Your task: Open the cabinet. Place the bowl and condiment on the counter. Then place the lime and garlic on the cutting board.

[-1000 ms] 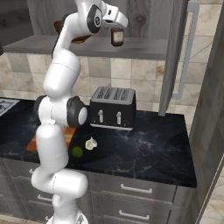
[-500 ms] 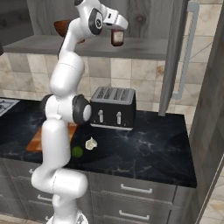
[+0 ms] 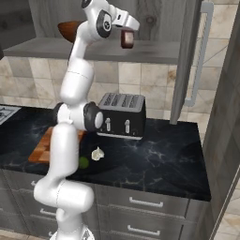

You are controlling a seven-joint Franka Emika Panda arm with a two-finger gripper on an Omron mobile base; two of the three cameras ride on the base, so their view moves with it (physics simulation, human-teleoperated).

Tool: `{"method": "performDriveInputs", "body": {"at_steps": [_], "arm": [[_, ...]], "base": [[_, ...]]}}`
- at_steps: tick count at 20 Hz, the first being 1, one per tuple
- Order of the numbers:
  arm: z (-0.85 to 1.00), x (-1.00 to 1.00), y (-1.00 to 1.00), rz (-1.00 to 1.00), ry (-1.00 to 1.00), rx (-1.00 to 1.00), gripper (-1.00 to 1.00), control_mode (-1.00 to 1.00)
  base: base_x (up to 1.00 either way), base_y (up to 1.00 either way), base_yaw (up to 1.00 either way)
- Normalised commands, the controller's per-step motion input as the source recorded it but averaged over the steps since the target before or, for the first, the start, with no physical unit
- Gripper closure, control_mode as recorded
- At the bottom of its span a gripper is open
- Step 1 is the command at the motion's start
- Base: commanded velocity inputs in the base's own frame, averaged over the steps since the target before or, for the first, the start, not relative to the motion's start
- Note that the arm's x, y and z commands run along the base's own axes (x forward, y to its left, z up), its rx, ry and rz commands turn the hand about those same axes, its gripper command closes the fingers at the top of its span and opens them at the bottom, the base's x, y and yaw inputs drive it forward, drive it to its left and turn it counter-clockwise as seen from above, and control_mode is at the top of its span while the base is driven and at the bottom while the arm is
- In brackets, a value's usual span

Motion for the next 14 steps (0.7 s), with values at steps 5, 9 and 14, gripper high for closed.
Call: {"method": "performDriveInputs", "body": {"at_steps": [5, 9, 14], "arm": [[0.02, -0.37, -0.76, -0.09, 0.08, 0.12, 1.0, -1.0], [0.08, -1.0, -0.47, -0.1, 0.03, 0.18, 1.0, -1.0], [0.17, -0.98, -0.02, -0.1, 0.0, 0.14, 1.0, -1.0]], "base": [[0.0, 0.0, 0.0], [0.0, 0.0, 0.0], [0.0, 0.0, 0.0]]}}
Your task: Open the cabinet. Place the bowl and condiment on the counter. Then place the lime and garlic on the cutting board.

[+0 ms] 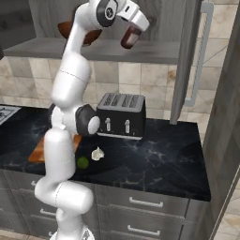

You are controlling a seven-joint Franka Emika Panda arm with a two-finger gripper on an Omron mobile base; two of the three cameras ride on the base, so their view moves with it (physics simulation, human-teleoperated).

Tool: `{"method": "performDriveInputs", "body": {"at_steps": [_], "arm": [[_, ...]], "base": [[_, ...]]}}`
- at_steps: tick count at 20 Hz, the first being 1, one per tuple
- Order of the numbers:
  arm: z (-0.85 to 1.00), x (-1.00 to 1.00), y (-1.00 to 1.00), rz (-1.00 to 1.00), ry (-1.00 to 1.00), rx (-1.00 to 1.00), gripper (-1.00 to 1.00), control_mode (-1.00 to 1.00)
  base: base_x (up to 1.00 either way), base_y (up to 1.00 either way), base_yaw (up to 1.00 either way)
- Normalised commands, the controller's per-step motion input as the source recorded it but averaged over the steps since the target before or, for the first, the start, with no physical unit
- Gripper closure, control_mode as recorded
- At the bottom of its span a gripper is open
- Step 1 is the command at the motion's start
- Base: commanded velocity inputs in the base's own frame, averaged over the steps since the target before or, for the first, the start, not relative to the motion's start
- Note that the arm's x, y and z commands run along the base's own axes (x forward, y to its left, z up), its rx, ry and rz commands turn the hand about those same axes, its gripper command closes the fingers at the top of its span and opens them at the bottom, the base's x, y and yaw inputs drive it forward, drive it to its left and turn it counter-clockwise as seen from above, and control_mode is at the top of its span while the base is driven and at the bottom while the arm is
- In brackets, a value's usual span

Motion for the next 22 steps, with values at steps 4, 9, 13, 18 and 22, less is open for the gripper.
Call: {"method": "performDriveInputs", "body": {"at_steps": [4, 9, 13, 18, 22], "arm": [[0.14, -0.98, 0.06, -0.1, 0.0, 0.13, 1.0, -1.0], [-0.1, -1.0, 0.51, -0.1, -0.01, 0.03, 1.0, -1.0], [-0.28, -1.0, 0.8, -0.06, 0.0, -0.01, 1.0, -1.0], [-0.44, -1.0, 0.61, 0.0, 0.0, -0.04, 1.0, -1.0], [-0.44, -1.0, -0.07, 0.05, 0.0, 0.0, 1.0, -1.0]], "base": [[0.0, 0.0, 0.0], [0.0, 0.0, 0.0], [0.0, 0.0, 0.0], [0.0, 0.0, 0.0], [0.0, 0.0, 0.0]]}}
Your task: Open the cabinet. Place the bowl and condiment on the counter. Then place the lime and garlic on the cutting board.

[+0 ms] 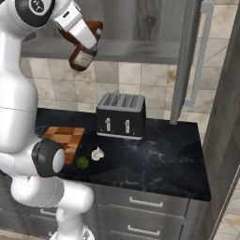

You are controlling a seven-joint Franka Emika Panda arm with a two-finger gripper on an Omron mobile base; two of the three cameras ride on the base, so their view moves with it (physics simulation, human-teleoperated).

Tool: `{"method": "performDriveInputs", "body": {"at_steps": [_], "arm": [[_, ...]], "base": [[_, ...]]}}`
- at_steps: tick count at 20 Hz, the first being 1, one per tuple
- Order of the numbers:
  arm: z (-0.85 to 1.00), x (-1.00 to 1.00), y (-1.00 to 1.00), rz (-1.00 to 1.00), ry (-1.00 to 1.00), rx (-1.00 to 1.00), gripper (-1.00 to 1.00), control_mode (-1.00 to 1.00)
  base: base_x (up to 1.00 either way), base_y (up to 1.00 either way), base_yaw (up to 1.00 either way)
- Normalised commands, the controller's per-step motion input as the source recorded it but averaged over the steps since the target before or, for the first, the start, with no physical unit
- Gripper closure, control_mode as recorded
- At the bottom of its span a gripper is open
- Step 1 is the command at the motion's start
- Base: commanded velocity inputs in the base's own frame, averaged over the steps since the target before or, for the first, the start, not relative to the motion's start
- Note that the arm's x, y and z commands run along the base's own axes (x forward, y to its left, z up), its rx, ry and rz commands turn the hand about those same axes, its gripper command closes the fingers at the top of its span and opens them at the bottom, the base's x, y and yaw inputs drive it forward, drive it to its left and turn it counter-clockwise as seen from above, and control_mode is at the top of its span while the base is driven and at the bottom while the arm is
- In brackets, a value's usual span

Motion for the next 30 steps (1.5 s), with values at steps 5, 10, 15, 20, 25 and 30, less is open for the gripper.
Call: {"method": "performDriveInputs", "body": {"at_steps": [5, 10, 15, 20, 25, 30], "arm": [[-0.54, -1.0, -0.23, 0.06, 0.0, 0.0, 1.0, -1.0], [-0.58, -0.85, -0.09, 0.09, 0.03, 0.0, 1.0, -1.0], [-0.61, -0.02, 0.04, 0.12, 0.01, -0.06, 1.0, -1.0], [-0.49, 0.0, 0.05, 0.04, 0.12, -0.1, 1.0, -1.0], [-0.22, 0.01, 0.4, 0.15, 0.22, -0.03, 1.0, -1.0], [-0.15, 0.01, 0.38, 0.28, 0.08, 0.0, 1.0, -1.0]], "base": [[0.0, 0.0, 0.0], [0.0, 0.0, 0.0], [0.0, 0.0, 0.0], [0.0, 0.0, 0.0], [0.0, 0.0, 0.0], [0.0, 0.0, 0.0]]}}
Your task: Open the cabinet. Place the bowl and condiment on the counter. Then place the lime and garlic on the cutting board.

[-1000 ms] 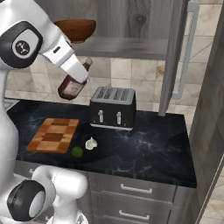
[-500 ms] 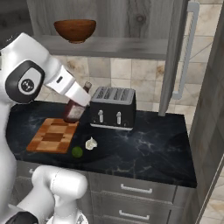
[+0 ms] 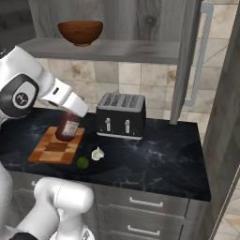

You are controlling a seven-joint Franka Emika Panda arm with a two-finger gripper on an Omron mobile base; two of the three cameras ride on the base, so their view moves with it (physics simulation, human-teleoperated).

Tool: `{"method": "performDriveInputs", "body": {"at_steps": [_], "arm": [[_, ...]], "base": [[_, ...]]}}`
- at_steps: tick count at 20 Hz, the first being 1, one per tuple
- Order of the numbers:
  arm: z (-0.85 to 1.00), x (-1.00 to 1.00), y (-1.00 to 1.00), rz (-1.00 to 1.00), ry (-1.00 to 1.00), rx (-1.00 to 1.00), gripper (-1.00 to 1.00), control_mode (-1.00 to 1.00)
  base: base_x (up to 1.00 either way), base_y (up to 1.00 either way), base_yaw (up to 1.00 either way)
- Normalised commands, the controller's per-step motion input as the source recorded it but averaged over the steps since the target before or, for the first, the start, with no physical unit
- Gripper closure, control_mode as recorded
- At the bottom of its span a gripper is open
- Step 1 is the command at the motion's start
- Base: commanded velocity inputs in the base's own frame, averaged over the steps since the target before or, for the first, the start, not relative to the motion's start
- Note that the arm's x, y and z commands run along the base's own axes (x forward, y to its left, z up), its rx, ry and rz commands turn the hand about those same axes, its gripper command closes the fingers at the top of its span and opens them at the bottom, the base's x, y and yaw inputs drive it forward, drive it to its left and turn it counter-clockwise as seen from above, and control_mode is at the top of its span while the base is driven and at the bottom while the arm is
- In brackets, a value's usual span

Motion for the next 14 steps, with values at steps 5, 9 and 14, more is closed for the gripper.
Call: {"method": "performDriveInputs", "body": {"at_steps": [5, 9, 14], "arm": [[-0.35, 0.36, -0.3, 0.28, -0.02, 0.0, 1.0, -1.0], [-0.41, 0.39, -0.48, 0.35, -0.08, 0.0, 1.0, -1.0], [-0.3, 0.52, -0.37, 0.35, -0.06, 0.02, 1.0, -1.0]], "base": [[0.0, 0.0, 0.0], [0.0, 0.0, 0.0], [0.0, 0.0, 0.0]]}}
